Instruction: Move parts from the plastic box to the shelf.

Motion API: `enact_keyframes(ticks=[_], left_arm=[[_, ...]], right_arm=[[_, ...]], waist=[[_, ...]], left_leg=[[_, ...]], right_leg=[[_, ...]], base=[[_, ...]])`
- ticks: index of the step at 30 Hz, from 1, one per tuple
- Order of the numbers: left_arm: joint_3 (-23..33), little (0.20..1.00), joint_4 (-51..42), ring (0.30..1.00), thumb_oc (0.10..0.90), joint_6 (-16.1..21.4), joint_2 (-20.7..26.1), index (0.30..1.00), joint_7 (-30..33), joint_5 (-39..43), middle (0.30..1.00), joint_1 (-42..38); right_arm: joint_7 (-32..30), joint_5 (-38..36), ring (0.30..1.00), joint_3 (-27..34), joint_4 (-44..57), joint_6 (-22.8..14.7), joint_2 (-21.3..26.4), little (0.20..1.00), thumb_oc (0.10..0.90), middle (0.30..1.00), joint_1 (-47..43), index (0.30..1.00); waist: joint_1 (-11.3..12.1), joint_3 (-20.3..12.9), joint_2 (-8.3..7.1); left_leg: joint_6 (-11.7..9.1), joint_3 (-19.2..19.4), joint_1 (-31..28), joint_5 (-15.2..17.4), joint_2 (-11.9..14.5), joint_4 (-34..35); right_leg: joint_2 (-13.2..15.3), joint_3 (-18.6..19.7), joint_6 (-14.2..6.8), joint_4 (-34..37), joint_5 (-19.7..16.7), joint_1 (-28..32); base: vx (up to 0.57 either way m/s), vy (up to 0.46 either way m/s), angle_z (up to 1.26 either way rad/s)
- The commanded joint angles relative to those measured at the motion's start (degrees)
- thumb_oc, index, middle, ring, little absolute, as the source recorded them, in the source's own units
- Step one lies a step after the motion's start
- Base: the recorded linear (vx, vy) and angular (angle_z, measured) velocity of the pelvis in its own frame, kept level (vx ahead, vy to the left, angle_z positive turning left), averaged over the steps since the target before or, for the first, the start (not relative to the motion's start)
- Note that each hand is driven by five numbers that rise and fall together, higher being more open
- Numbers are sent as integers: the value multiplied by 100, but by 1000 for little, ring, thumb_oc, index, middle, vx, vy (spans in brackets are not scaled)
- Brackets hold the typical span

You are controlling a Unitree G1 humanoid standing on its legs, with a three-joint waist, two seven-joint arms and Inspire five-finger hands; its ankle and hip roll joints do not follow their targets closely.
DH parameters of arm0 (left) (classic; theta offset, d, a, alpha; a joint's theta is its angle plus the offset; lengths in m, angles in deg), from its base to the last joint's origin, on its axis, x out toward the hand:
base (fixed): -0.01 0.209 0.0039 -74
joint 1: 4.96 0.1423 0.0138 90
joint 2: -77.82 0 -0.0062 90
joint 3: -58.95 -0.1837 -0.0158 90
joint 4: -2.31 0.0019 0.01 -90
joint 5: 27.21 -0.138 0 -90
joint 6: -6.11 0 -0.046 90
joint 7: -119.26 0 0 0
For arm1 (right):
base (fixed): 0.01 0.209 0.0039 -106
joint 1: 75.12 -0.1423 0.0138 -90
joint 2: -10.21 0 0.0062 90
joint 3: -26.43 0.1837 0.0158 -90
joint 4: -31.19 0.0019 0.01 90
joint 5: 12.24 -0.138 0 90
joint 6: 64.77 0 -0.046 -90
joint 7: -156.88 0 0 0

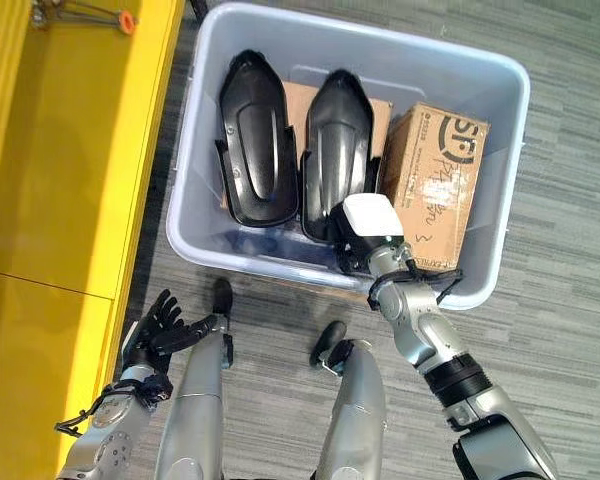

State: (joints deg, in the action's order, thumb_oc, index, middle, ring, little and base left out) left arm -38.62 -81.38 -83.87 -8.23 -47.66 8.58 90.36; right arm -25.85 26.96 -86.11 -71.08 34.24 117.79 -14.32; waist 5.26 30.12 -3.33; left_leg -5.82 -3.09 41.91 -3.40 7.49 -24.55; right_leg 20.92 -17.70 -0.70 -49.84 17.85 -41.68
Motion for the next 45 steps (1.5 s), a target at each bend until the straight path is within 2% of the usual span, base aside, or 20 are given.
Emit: enact_keyframes(ticks=[1,8,12,13,17,29,32,34,35,38,40,45], left_arm=[[41,1000,-529,1000,900,246,123,1000,-69,123,1000,311],[63,1000,-387,1000,900,192,145,1000,-136,105,1000,213],[79,1000,-283,1000,900,165,147,1000,-214,125,1000,138],[79,1000,-283,1000,900,165,147,1000,-214,125,1000,138],[161,1000,-214,1000,900,124,142,1000,-329,121,1000,87],[300,1000,-11,1000,900,33,97,1000,-522,126,1000,231],[310,1000,36,1000,900,2,64,1000,-586,80,1000,286],[311,1000,34,1000,900,2,61,1000,-587,79,1000,291],[306,1000,78,1000,900,-22,40,1000,-624,105,1000,331],[326,1000,109,1000,900,-38,9,1000,-717,121,1000,409],[322,1000,107,1000,900,-43,14,1000,-709,153,1000,421],[338,1000,116,1000,900,-23,43,1000,-676,277,1000,464]], right_arm=[[-52,-130,300,-18,87,-141,256,300,400,300,60,300],[10,-366,300,65,363,-263,283,300,400,300,138,300],[69,-527,300,111,582,-377,344,300,400,300,120,300],[69,-527,300,112,582,-377,344,300,400,300,121,300],[221,-682,300,197,839,-513,526,300,400,300,80,300],[713,-1264,300,216,1328,-697,1064,300,400,300,-128,300],[878,-1595,300,192,1491,-720,1236,300,400,300,-238,300],[878,-1598,300,186,1489,-720,1237,300,400,300,-239,300],[984,-1731,300,114,1539,-741,1374,300,400,300,-380,300],[1235,-2194,300,-75,1775,-792,1728,300,400,300,-774,300],[1282,-2326,300,-165,1800,-794,1822,300,400,300,-946,300],[1326,-2567,300,-514,1823,-800,2197,300,400,300,-1720,300]], waist=[[-37,-33,161],[33,-33,95],[79,-33,38],[79,-33,39],[97,-66,-1],[19,-892,-32],[7,-1083,-41],[6,-1084,-38],[9,-1209,-48],[0,-1447,-54],[9,-1485,-40],[85,-1503,142]], left_leg=[[29,211,-435,914,229,-527],[21,205,-1107,979,250,-428],[8,269,-1808,915,261,-26],[8,269,-1810,914,261,-24],[-2,323,-2364,776,242,392],[-20,502,-3062,276,285,1567],[-18,559,-3196,203,313,1754],[-19,561,-3208,196,315,1771],[-37,604,-3282,157,325,1854],[-63,679,-3464,154,384,1911],[-76,691,-3521,161,429,1878],[-200,619,-3565,108,674,1709]], right_leg=[[137,601,-666,911,-531,681],[147,499,-719,1163,-562,1442],[107,380,-813,1666,-766,2164],[106,379,-813,1669,-767,2166],[62,286,-892,2217,-973,2780],[-206,125,-1001,3597,-1548,3415],[-224,91,-1023,3798,-1647,3520],[-229,88,-1023,3813,-1654,3532],[-238,96,-1038,3911,-1694,3588],[-275,174,-1044,3885,-1634,3659],[-283,197,-1026,3777,-1552,3674],[-393,183,-866,2981,-981,3615]], base=[[-48,23,3],[-2,3,0],[28,2,-6],[32,1,-6],[0,0,0],[30,-2,-3],[26,-12,-5],[21,-11,-11],[49,-35,-7],[51,-54,-9],[27,-66,-10],[-26,-125,0]])
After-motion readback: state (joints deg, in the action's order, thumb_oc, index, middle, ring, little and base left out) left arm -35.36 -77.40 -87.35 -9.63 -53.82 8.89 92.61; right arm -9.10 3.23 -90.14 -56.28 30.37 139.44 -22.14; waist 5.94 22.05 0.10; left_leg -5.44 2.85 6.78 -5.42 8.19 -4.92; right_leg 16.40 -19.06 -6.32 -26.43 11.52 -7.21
